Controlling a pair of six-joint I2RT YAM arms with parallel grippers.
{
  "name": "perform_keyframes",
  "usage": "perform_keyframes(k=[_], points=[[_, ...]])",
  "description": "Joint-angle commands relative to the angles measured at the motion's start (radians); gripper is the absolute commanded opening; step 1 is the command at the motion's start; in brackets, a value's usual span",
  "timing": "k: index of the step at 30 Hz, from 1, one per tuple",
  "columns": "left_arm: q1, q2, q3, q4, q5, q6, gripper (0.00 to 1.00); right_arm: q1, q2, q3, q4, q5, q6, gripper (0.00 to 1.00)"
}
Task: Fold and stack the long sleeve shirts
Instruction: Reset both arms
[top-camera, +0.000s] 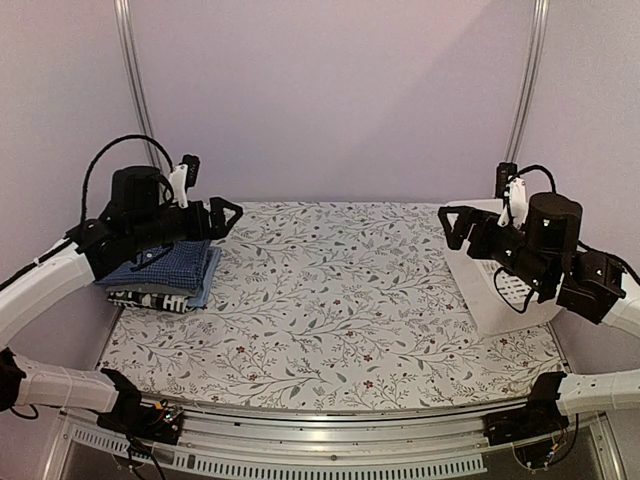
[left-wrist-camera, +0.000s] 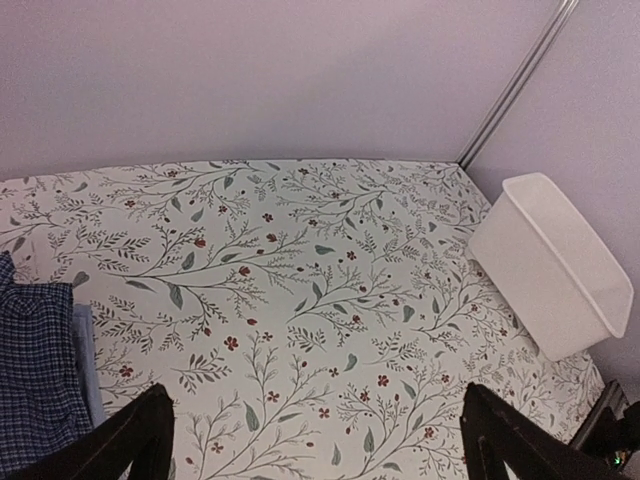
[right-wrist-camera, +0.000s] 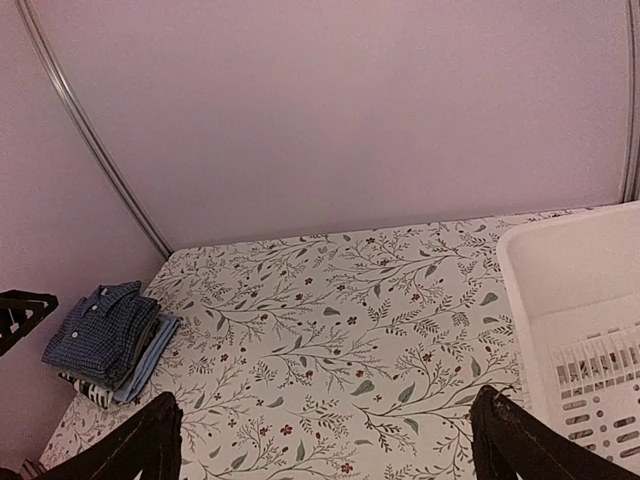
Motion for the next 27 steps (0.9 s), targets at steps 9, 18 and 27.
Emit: perform_keyframes(k=[9, 18, 27], points=[[-0.006, -0.083, -0.067, 0.083, -0.01, 0.012, 1.0, -0.003, -0.016, -0.032, 0.018, 0.018, -0.006, 0.99], [-0.005, -0.086, -0.063, 0.086, -0.002, 0.022, 1.0, -0.003, -0.012, -0.039, 0.03, 0.022, -0.007, 0.99], [-0.006, -0.088, -0.066, 0.092, -0.005, 0.03, 1.0, -0.003, -0.021, -0.045, 0.042, 0.026, -0.008, 0.99]])
